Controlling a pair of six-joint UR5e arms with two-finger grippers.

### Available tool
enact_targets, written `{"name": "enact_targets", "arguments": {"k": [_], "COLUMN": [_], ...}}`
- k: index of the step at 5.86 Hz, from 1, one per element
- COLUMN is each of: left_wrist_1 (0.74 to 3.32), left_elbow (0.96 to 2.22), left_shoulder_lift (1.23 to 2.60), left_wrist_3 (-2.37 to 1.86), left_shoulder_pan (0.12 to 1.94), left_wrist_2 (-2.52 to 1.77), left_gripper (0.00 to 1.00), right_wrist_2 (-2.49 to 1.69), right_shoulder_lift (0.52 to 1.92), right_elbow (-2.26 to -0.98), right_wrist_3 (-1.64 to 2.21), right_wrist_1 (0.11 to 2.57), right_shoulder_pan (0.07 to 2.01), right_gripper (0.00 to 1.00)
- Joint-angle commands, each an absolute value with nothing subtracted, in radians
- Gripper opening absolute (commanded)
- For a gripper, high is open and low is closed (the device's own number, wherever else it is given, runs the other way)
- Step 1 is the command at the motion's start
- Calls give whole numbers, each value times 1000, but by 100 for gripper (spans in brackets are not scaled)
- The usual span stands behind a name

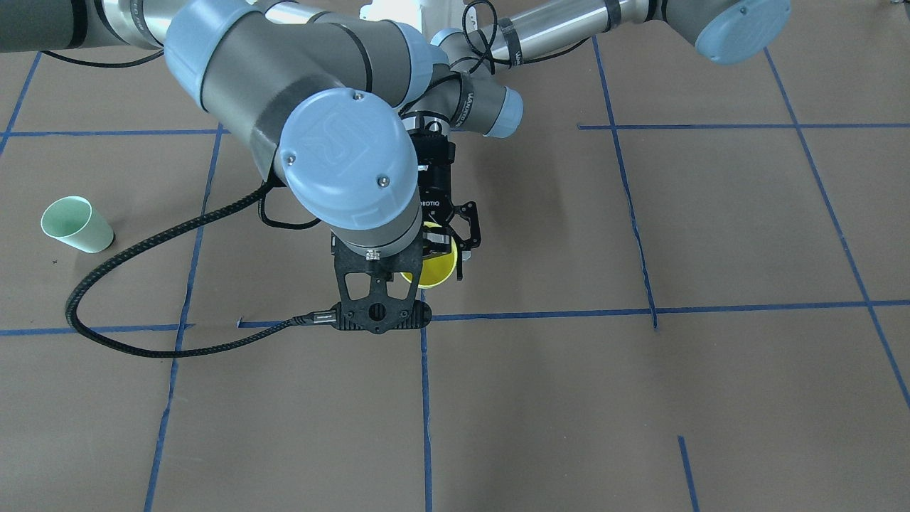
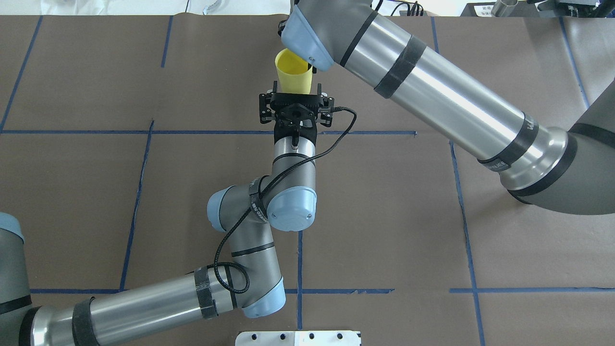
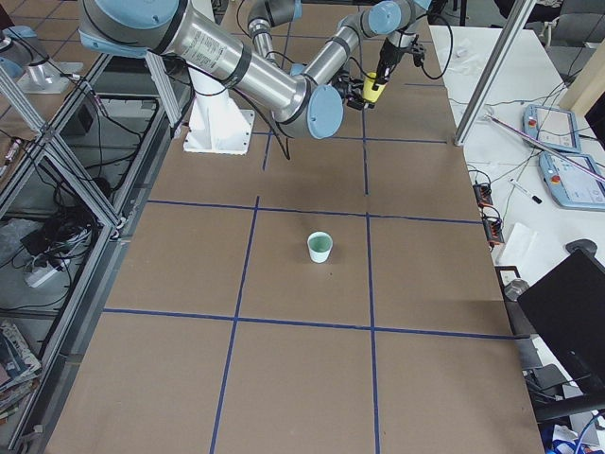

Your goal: Transfer and stack yellow cup on green cup

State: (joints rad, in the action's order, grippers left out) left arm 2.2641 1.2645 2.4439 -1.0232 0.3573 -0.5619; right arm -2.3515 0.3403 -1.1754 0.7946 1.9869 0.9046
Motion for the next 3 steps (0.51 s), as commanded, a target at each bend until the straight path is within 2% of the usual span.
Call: {"name": "enact_targets", "arguments": {"k": [1,3], "left_wrist_1": [2264,2264], "left_elbow": [1259,1261], "left_shoulder_lift": [2441,2427], "left_wrist_3": [-1023,-1022], "left_shoulder_pan": [356,357], "left_wrist_2": [-563,-577], "left_gripper": [100,100], "right_wrist_2": [-2405,-2411], "right_shoulder_lift": [289,302], "right_elbow": [-1192,-1193], "right_wrist_3": [796,807], "right_wrist_1": [1990,2006], "right_shoulder_pan": [980,1006], "right_gripper": [0,0]}}
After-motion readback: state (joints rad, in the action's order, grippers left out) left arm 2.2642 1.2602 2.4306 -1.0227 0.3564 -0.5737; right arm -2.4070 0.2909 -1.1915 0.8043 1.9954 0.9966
